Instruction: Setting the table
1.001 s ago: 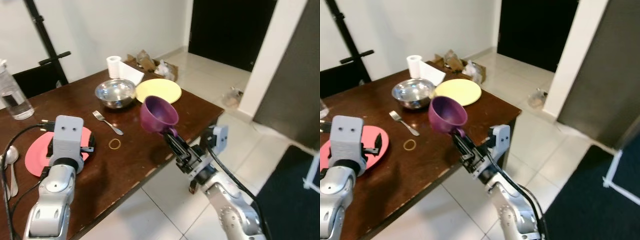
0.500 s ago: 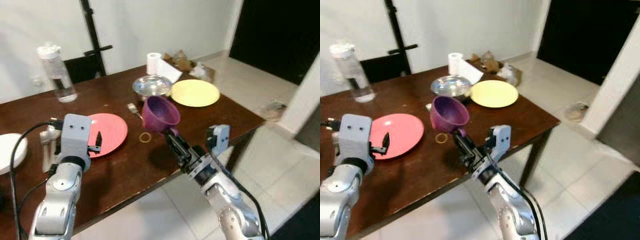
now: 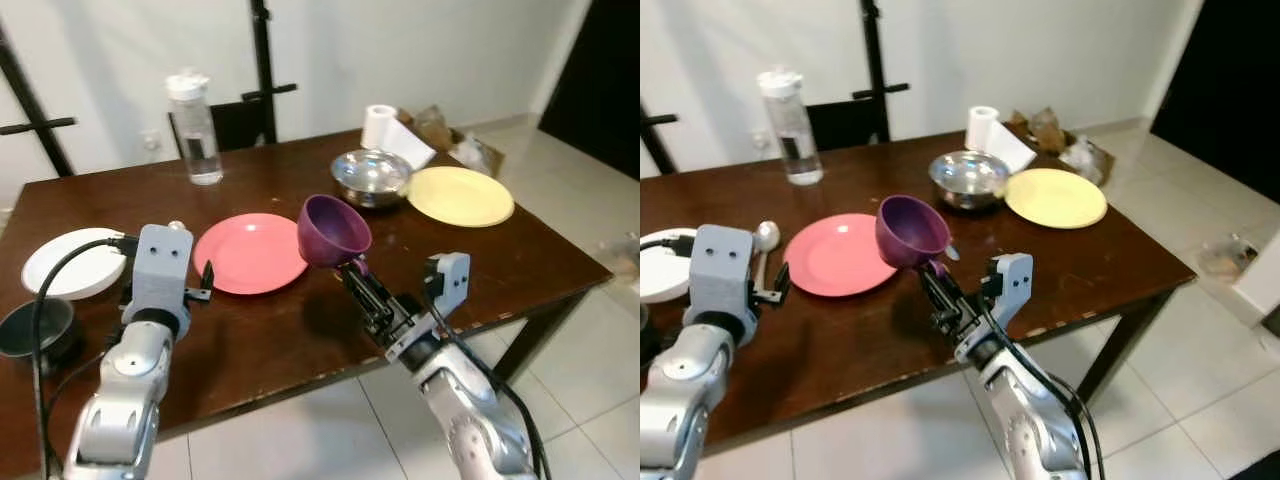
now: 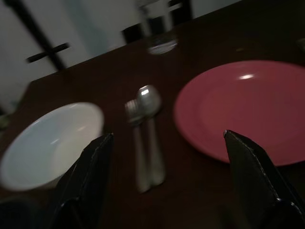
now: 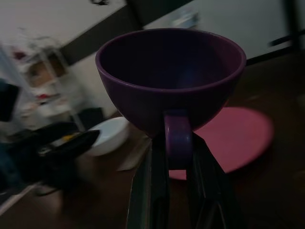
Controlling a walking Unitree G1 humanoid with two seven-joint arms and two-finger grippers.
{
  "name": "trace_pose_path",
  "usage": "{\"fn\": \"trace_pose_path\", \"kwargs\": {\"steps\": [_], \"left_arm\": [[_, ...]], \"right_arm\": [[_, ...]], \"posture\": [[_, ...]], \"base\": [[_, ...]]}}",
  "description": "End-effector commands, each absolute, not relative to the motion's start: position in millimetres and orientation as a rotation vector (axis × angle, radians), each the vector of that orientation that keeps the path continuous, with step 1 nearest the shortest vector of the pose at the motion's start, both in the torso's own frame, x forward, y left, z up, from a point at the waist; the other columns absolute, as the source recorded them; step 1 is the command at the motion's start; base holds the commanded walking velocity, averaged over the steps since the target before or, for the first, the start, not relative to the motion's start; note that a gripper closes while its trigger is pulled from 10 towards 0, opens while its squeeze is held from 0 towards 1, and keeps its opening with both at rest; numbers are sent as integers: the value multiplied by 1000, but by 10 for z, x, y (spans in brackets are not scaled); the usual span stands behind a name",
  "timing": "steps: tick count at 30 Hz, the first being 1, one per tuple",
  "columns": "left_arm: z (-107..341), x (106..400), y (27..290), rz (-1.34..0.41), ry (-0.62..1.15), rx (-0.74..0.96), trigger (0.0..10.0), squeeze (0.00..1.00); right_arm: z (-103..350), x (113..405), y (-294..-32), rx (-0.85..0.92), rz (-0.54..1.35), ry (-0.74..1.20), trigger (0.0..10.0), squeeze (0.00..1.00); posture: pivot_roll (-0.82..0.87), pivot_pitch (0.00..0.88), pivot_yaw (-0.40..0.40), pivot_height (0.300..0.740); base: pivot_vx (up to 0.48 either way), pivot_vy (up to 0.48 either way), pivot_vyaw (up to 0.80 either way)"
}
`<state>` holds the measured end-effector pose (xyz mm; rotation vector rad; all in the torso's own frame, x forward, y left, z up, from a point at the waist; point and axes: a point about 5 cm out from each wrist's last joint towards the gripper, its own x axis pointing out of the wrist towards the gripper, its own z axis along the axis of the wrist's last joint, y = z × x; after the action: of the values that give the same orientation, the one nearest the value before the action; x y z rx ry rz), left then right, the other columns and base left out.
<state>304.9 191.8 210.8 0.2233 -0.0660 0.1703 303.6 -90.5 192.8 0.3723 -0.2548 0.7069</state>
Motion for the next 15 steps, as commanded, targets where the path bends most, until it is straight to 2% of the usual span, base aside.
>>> {"fn": "trace_pose_path", "kwargs": {"steps": [1, 15], "left_arm": [[2065, 3050, 1906, 167, -47, 225, 10000, 0], [2055, 3067, 1885, 162, -49, 220, 10000, 0]], "right_arm": [[1897, 3020, -923, 364, 703, -247, 10000, 0], [1905, 3022, -932, 356, 706, -250, 10000, 0]], "posture": [[144, 65, 109, 740], [137, 53, 105, 740]], "base": [[0, 0, 750], [0, 0, 755]]}}
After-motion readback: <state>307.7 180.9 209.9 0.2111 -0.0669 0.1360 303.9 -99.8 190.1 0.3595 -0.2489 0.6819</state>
